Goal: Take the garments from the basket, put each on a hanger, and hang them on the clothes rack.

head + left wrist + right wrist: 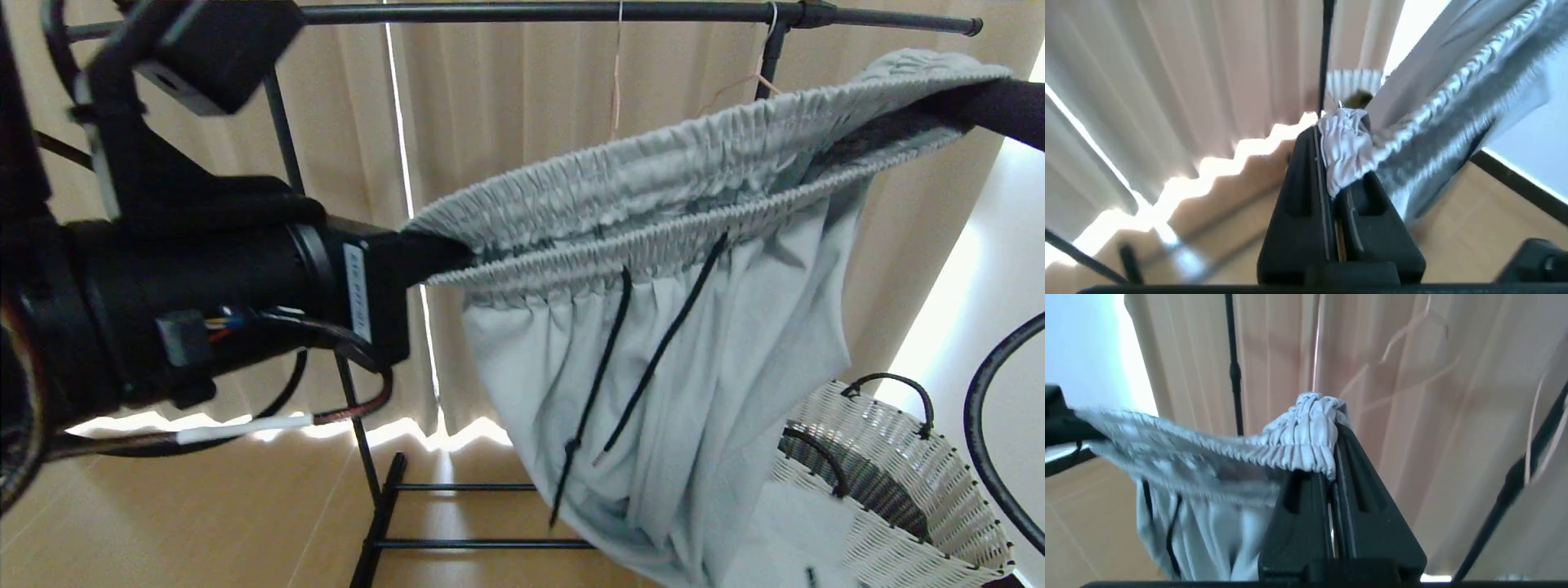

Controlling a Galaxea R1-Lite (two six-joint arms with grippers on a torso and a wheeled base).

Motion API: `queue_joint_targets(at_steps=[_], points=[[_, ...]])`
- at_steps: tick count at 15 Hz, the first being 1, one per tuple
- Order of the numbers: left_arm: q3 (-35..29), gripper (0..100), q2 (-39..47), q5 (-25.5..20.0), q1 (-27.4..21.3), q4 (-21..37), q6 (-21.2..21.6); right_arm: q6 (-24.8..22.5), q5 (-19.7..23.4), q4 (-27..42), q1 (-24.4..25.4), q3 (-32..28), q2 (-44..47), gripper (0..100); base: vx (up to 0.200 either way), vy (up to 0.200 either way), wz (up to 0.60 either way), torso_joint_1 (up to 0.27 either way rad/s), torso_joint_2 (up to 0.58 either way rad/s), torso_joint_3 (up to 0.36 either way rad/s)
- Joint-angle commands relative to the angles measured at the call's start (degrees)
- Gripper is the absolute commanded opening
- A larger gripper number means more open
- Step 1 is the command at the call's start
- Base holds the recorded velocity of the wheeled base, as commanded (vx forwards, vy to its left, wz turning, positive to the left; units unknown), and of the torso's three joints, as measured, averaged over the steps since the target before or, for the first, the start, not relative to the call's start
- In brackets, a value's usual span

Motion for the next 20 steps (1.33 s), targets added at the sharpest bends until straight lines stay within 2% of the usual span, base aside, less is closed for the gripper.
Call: queue_joint_targets(at_steps=[1, 3, 7, 11, 13, 15, 20], points=[[-3.7, 0, -2.9, -7.0, 11.2, 0.6, 4.9, 0.0, -0.3, -0.1, 0.0, -3.0, 2.6, 0, 0.0, 0.0, 0.0, 0.0, 0.0, 0.0], [-6.1, 0, -1.8, -8.7, 13.2, 0.8, 5.8, 0.0, -0.5, -0.1, -0.2, -4.3, 3.9, 0, 0.0, 0.0, 0.0, 0.0, 0.0, 0.0], [-12.3, 0, 6.1, -7.9, 16.1, 2.4, 9.2, -0.2, -2.7, 0.1, -0.9, -4.1, 8.2, 0, 0.0, 0.0, 0.0, 0.0, 0.0, 0.0], [-20.5, 0, 13.0, -2.7, 16.2, 2.7, 9.0, -0.8, -8.2, 0.1, -3.9, -3.3, 10.3, 0, 0.0, 0.0, 0.0, 0.0, 0.0, 0.0], [-20.4, 0, 13.4, -2.3, 15.1, 3.8, 9.2, -0.8, -10.0, -0.1, -3.9, -2.3, 10.1, 0, 0.0, 0.0, 0.0, 0.0, 0.0, 0.0], [-20.6, 0, 13.3, 1.9, 13.4, 7.6, 9.0, -0.8, -10.1, -0.1, -3.9, -1.7, 9.7, 0, 0.0, 0.0, 0.0, 0.0, 0.0, 0.0], [-20.5, 0, 14.2, 2.6, 11.6, 7.2, 7.1, -0.9, -10.1, 0.7, -3.9, -1.5, 8.6, 0, 0.0, 0.0, 0.0, 0.0, 0.0, 0.0]])
